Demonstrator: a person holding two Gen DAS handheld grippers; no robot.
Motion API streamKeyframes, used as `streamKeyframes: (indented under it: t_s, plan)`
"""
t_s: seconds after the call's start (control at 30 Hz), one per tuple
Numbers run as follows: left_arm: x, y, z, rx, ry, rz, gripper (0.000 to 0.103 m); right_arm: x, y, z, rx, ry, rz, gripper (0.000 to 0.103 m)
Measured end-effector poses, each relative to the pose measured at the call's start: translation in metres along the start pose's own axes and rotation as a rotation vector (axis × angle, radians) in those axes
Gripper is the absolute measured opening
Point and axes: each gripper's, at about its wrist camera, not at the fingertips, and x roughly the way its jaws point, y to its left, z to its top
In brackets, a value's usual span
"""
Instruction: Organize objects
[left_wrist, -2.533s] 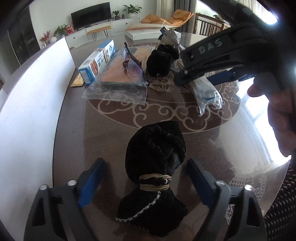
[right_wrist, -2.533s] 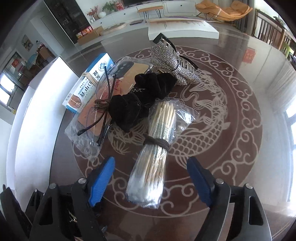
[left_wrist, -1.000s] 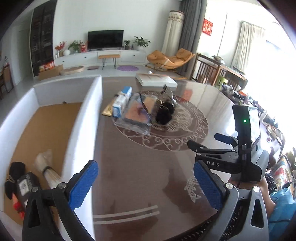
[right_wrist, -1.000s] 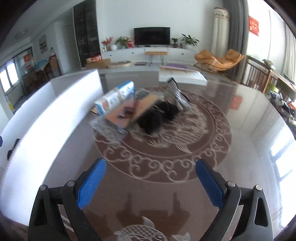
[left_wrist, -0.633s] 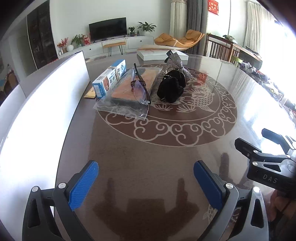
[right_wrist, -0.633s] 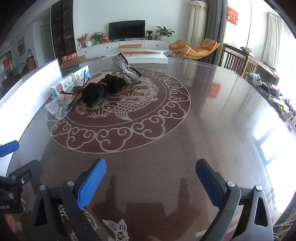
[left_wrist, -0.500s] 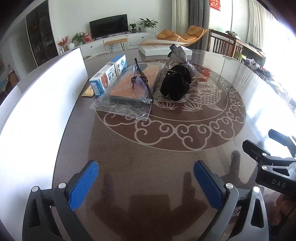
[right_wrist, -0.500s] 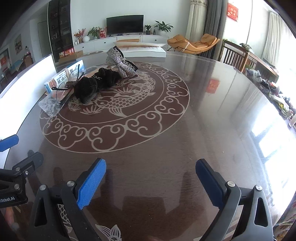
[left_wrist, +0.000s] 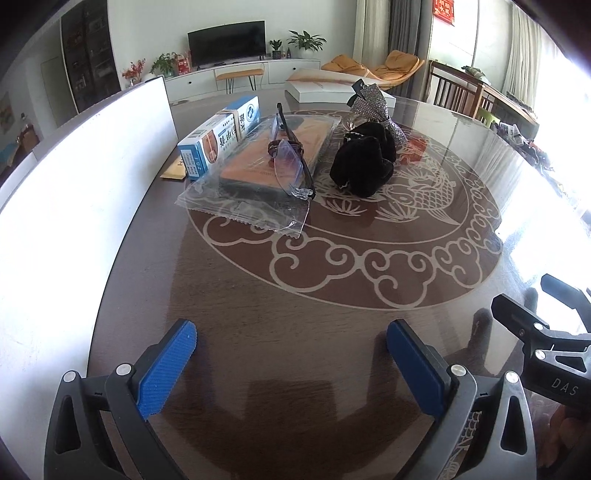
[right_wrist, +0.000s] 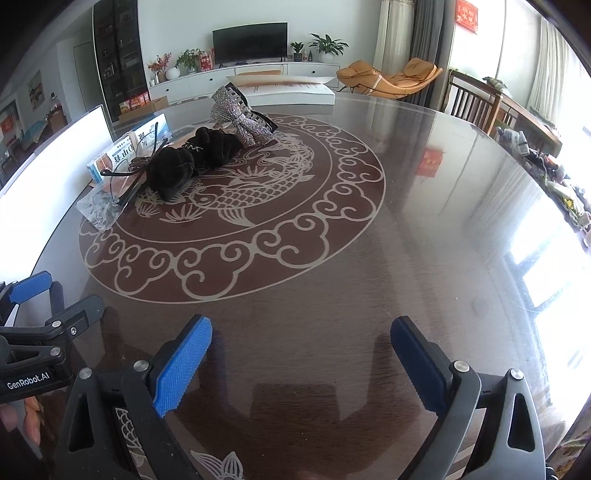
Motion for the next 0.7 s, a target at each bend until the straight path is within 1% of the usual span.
streamKeyframes:
  t_s: [0.33, 0.57, 0.7]
  plan:
    - [0.0003, 0.0000, 0.0002, 0.000, 0.000, 0.000, 0.103, 0.0027, -0.0001, 0.0007, 0.010, 0.016, 0.018, 0.098]
    - [0.0003, -0.0001, 0.0003, 0.000, 0.000, 0.000, 0.103, 0.0050, 0.0016, 0.0016, 0.006, 0.028, 0.022, 0.103]
    - [0.0003, 0.0000, 0.0003, 0.000, 0.000, 0.000, 0.103, 0.0053, 0.0012, 0.0011, 0.007, 0.029, 0.022, 0.103]
